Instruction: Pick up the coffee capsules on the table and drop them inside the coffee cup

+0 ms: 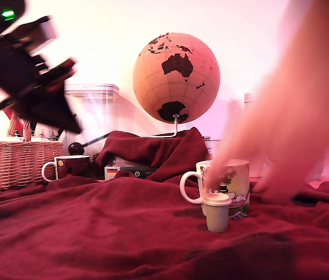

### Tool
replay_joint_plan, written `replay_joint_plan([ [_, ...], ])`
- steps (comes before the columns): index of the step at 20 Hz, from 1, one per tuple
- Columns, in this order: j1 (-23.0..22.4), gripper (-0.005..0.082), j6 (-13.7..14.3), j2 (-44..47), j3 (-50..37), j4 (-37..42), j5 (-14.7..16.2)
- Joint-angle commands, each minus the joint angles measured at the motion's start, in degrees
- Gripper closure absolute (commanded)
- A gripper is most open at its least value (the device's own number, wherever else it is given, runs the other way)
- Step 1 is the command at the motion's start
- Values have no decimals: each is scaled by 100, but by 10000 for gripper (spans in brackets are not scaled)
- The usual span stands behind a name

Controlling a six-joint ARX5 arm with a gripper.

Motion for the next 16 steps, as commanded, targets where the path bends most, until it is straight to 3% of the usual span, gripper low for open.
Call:
replay_joint_plan([
  [1,35,793,-22,-157,-240,175,2],
  [6,52,793,-9,-302,-726,1132,13],
  [9,28,793,-96,-302,-778,1270,323],
  [16,59,793,-35,-302,-778,1414,378],
])
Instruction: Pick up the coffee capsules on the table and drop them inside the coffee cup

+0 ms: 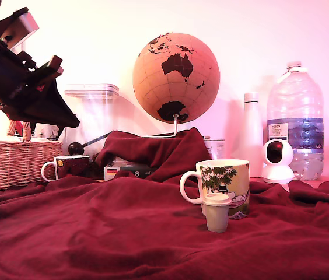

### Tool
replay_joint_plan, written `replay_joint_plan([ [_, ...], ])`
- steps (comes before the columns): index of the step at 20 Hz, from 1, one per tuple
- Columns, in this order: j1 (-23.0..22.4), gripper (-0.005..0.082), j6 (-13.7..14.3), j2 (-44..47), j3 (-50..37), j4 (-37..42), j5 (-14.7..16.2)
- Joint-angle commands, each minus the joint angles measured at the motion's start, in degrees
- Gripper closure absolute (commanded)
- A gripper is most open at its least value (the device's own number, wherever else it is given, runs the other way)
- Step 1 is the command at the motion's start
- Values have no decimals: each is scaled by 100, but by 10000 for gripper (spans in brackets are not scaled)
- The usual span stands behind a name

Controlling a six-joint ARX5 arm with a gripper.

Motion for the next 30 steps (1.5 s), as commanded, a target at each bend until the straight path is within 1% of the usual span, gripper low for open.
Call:
replay_joint_plan([
  [1,4,793,68,-24,-136,83,85],
  [2,-31,793,103,-24,-170,109,149],
  [5,-140,793,144,-24,-306,107,168],
  [8,-306,793,144,-57,-459,164,258],
  [11,-564,793,138,-149,-750,424,286],
  [15,-922,793,140,-361,-1049,457,424],
  [17,-1115,793,140,-470,-1113,448,579],
  [19,-1353,792,138,-570,-1121,431,621],
  [20,-1471,770,140,-610,-1121,439,612],
  [22,-1685,679,136,-662,-1121,420,564],
  [24,-1858,617,96,-691,-1121,319,442],
  [25,-1947,577,98,-691,-1121,269,442],
  [26,-2041,492,103,-691,-1121,229,442],
  [28,-2223,262,136,-691,-1121,225,389],
  [29,-2306,193,149,-691,-1121,238,348],
  [30,-2369,180,229,-688,-1121,238,302],
])
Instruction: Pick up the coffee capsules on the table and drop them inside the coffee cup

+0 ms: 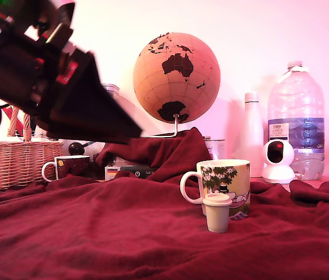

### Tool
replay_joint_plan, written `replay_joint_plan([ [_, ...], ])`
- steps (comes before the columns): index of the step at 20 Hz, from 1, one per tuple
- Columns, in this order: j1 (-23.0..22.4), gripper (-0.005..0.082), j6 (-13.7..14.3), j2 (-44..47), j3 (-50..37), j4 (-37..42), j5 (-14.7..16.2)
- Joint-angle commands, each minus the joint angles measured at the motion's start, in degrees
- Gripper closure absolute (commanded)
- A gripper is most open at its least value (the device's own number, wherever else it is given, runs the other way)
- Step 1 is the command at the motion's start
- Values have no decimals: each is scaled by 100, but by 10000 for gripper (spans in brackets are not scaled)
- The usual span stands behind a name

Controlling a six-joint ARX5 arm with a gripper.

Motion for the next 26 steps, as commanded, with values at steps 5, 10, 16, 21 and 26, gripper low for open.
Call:
replay_joint_plan([
  [5,-122,181,111,-42,-116,37,-238],
  [10,-122,181,160,-37,-120,437,-387],
  [16,-122,181,133,-37,-463,1397,-581],
  [21,-122,181,107,-37,-909,2159,-651],
  [26,-125,181,85,-37,-1255,2629,-684],
])
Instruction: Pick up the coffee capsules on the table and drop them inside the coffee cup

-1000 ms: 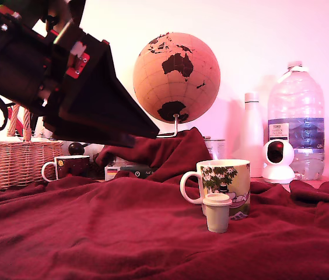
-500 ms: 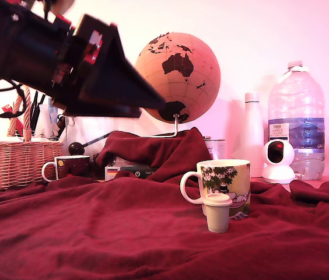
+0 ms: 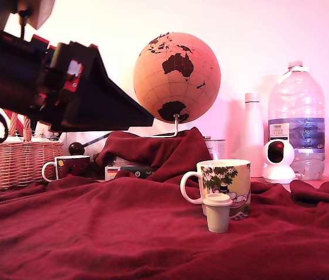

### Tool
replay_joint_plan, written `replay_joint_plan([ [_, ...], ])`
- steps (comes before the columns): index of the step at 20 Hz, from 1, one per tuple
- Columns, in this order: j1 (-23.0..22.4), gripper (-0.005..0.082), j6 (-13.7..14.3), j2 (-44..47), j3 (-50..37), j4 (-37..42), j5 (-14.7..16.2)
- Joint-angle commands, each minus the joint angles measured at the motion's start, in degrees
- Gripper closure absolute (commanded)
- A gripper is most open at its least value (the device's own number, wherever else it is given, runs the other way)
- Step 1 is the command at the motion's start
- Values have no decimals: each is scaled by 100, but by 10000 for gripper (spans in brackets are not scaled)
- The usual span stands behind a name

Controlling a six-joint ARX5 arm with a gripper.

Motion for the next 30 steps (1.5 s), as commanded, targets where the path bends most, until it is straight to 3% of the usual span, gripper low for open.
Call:
replay_joint_plan([
  [1,-7,181,-50,-37,-260,210,-39],
  [14,-22,181,-190,39,-350,-129,-72],
  [24,-92,181,-444,1373,-308,1248,-160],
  [30,-127,181,-538,2194,114,1401,-179],
])
